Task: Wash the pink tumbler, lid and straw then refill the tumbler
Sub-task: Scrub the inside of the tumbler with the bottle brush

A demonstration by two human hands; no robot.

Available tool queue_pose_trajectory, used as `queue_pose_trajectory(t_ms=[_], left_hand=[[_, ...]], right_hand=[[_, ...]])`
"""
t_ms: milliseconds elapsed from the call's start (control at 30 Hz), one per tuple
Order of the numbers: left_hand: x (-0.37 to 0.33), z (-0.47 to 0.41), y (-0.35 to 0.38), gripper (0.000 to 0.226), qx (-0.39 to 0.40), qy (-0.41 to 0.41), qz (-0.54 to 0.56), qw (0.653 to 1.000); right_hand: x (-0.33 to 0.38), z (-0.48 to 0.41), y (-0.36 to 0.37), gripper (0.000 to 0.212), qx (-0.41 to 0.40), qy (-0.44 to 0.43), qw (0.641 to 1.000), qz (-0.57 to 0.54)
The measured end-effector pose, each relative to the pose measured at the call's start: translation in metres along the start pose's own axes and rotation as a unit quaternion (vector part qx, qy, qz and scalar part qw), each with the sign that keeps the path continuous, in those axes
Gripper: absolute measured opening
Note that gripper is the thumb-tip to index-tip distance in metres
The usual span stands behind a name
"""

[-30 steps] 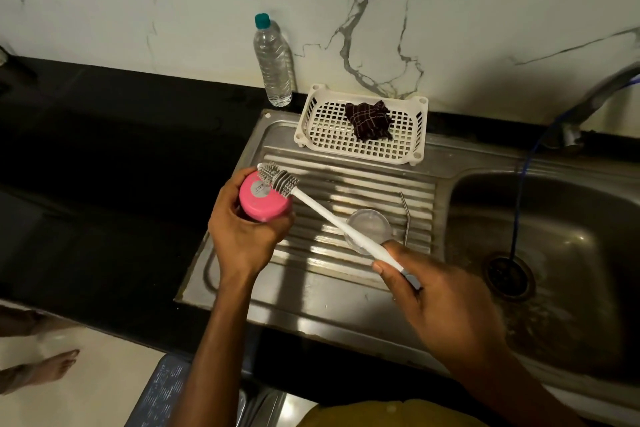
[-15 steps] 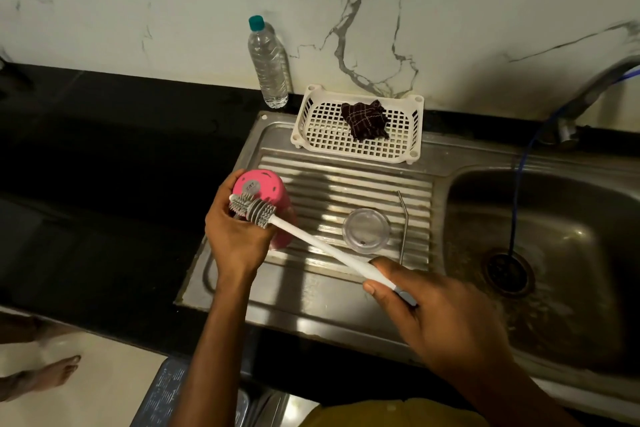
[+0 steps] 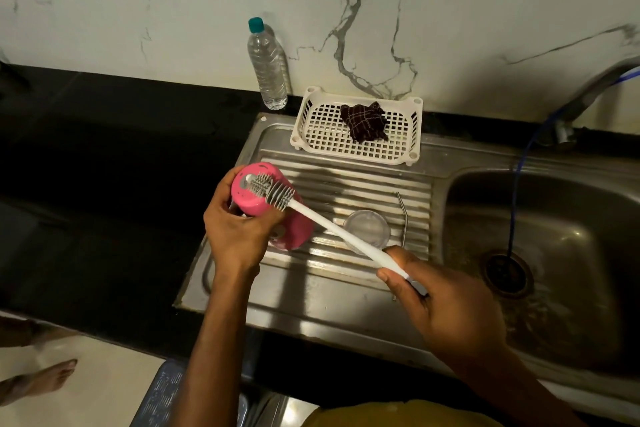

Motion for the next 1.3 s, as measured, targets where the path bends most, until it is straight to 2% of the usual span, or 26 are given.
queue_pose_trajectory(t_ms=[333, 767, 1100, 1300], left_hand=[[0.0, -0.002, 0.0, 0.072, -0.025, -0.013, 0.022, 0.999], [-0.01, 0.009, -0.006, 0.08, 0.007, 0.082, -0.108, 0.991], [-0.012, 0.0, -0.011, 0.08, -0.006, 0.074, -0.121, 0.99], [-0.015, -0.006, -0.01, 0.091, 0.007, 0.07, -0.126, 0.989]], right_hand=[[0.01, -0.009, 0.006, 0.049, 0.023, 0.01, 1.0, -0.01], [0.014, -0.022, 0.001, 0.062, 0.042, 0.034, 0.995, -0.09], [0.023, -0.013, 0.001, 0.058, 0.061, 0.033, 0.994, -0.083], [0.028, 0.0, -0.011, 0.039, 0.057, 0.026, 0.996, -0.064]])
Point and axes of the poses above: each hand's wrist, its own z-axis away from the middle knuckle, its own y-axis out of the palm, x = y × z, the point moved 5 cm from there along -z, towards the middle knuckle, and after that the axes turned 2 degrees about x, right-handed, at the moved point
